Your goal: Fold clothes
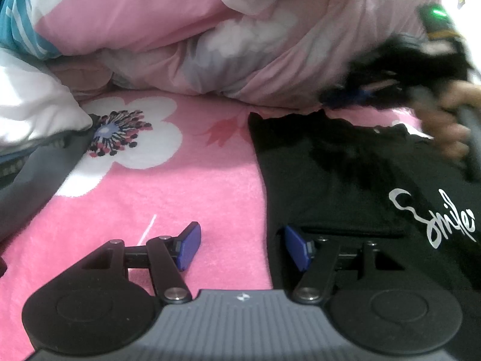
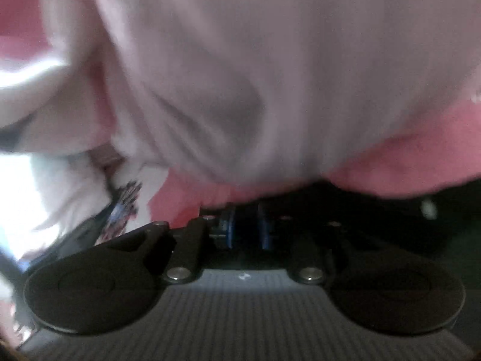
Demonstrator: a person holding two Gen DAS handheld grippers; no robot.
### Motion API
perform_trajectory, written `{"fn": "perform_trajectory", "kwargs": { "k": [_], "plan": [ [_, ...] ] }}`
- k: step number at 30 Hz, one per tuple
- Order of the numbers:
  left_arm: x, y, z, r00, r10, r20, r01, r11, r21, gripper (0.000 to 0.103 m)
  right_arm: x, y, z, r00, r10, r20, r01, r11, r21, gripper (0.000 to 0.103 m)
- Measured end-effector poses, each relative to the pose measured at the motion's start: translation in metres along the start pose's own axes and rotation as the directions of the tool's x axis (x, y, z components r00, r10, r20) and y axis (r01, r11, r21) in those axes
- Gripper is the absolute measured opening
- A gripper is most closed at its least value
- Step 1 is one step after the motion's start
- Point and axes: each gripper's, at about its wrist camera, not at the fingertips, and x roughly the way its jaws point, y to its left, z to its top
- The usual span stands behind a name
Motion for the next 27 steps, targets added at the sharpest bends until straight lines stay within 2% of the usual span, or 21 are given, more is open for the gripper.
{"fn": "perform_trajectory", "kwargs": {
  "k": [2,4,6,7,9,12,15,18,20,22,24,27],
  "plan": [
    [0.000,0.000,0.000,1.000,0.001,0.001,-0.001,1.000,-0.002,0.064,-0.007,-0.009,-0.014,0.996,0.032,-0.078,-0.032,0.999,0.006,0.017],
    [0.000,0.000,-0.001,1.000,-0.001,0.002,0.001,1.000,-0.001,0.064,0.001,-0.024,-0.026,0.990,-0.008,-0.138,0.014,0.999,0.042,0.015],
    [0.001,0.001,-0.001,1.000,-0.003,0.003,0.003,1.000,-0.002,0.064,-0.003,-0.046,-0.024,0.992,-0.052,-0.111,0.067,0.988,0.138,0.006],
    [0.000,0.002,-0.001,1.000,-0.004,0.003,0.004,1.000,-0.002,0.064,-0.013,-0.050,-0.021,0.994,-0.080,-0.073,0.092,0.981,0.169,0.011],
    [0.000,0.002,0.000,1.000,-0.007,-0.001,0.007,1.000,-0.004,0.064,-0.030,-0.054,-0.018,0.992,-0.122,-0.012,0.122,0.969,0.215,0.013],
    [0.000,0.004,0.002,1.000,-0.015,-0.005,0.015,1.000,-0.011,0.064,-0.032,-0.023,-0.032,0.999,-0.023,-0.041,0.028,0.991,0.127,0.014],
    [-0.002,0.006,0.002,1.000,-0.018,-0.004,0.018,1.000,-0.016,0.064,-0.032,0.007,-0.048,0.994,0.066,-0.084,-0.062,0.997,0.045,0.014],
    [-0.004,0.008,0.002,1.000,-0.022,-0.005,0.021,0.999,-0.025,0.064,-0.025,0.001,-0.072,0.988,0.039,-0.147,-0.028,0.996,0.081,0.013],
    [-0.005,0.011,0.003,0.999,-0.031,-0.010,0.030,0.999,-0.040,0.064,-0.048,-0.024,-0.082,0.992,0.042,-0.118,-0.024,0.988,0.150,0.012],
    [-0.005,0.013,0.004,0.999,-0.038,-0.014,0.037,0.998,-0.057,0.064,-0.076,-0.038,-0.087,0.995,-0.016,-0.097,0.030,0.990,0.139,0.013],
    [-0.004,0.014,0.005,0.999,-0.036,-0.018,0.035,0.997,-0.071,0.064,-0.094,-0.025,-0.089,0.996,-0.027,-0.080,0.033,0.997,0.077,0.016],
    [-0.004,0.010,0.003,1.000,-0.019,-0.015,0.018,0.998,-0.058,0.064,-0.081,0.003,-0.087,0.998,0.023,-0.066,-0.021,0.999,0.026,0.016]
  ]
}}
